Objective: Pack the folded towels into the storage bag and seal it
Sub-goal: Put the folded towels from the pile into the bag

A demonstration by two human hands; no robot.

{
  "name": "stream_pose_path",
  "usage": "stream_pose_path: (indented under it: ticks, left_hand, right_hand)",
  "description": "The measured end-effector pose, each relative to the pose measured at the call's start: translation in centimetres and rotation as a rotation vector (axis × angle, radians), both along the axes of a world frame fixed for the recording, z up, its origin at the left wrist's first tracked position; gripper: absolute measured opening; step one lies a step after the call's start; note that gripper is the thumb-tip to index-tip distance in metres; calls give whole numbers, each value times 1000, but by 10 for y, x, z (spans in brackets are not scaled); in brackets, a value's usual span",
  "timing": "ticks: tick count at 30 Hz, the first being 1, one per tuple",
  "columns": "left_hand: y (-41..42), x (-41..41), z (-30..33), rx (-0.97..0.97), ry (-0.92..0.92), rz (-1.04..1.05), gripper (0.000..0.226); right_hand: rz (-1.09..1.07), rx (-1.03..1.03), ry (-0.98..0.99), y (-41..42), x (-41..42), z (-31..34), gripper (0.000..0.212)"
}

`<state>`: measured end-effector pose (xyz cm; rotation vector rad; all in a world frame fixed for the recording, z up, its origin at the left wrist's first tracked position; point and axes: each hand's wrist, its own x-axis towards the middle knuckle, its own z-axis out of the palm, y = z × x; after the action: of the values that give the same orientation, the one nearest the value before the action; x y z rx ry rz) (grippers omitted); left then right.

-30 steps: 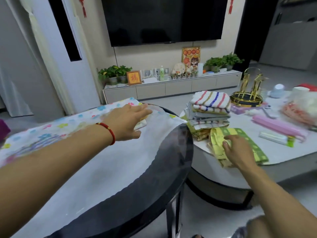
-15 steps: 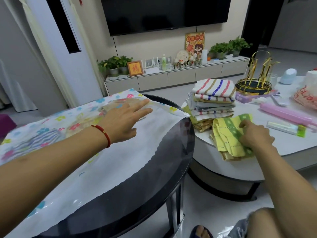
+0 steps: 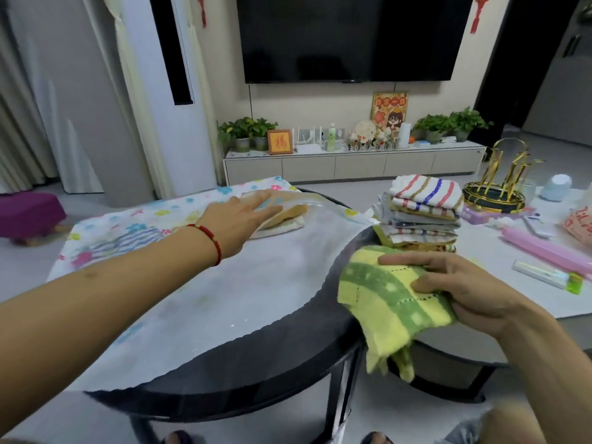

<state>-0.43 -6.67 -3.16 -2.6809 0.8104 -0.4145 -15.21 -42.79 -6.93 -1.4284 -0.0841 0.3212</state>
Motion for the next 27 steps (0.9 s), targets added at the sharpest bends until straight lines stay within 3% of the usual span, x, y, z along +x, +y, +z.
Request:
stream_pose_path:
  ticks: [4, 6, 8, 10, 13, 15, 18, 21, 27]
  left_hand:
    - [13, 4, 14, -30, 107, -61, 108]
    - [15, 10, 26, -45, 83, -59, 108]
    - [17, 16, 42, -78, 46, -49, 107]
    - [19, 20, 55, -101, 42, -55, 108]
    - [19, 21, 63, -54, 52, -83, 109]
    - [20, 22, 62, -19, 52, -94, 115]
    - [23, 27, 55, -37, 56, -127, 122]
    - [28, 29, 51, -87, 96, -156, 125]
    - [28, 27, 46, -132, 127, -173, 123]
  right_hand:
    - [169, 50, -59, 96, 29, 2, 50]
    - [69, 119, -71, 140, 61, -5, 52]
    - [-176, 135, -47, 175, 97, -19, 52]
    - [-430, -57, -19, 196, 125, -41, 51]
    - [-502, -400, 37, 212, 140, -77, 35]
    - [-532, -474, 18, 218, 141, -90, 29]
    - [-581, -585, -55, 225, 146, -100, 43]
    - [-575, -723, -122, 230, 156, -104, 35]
    - [-484, -892, -77, 226, 172, -85, 37]
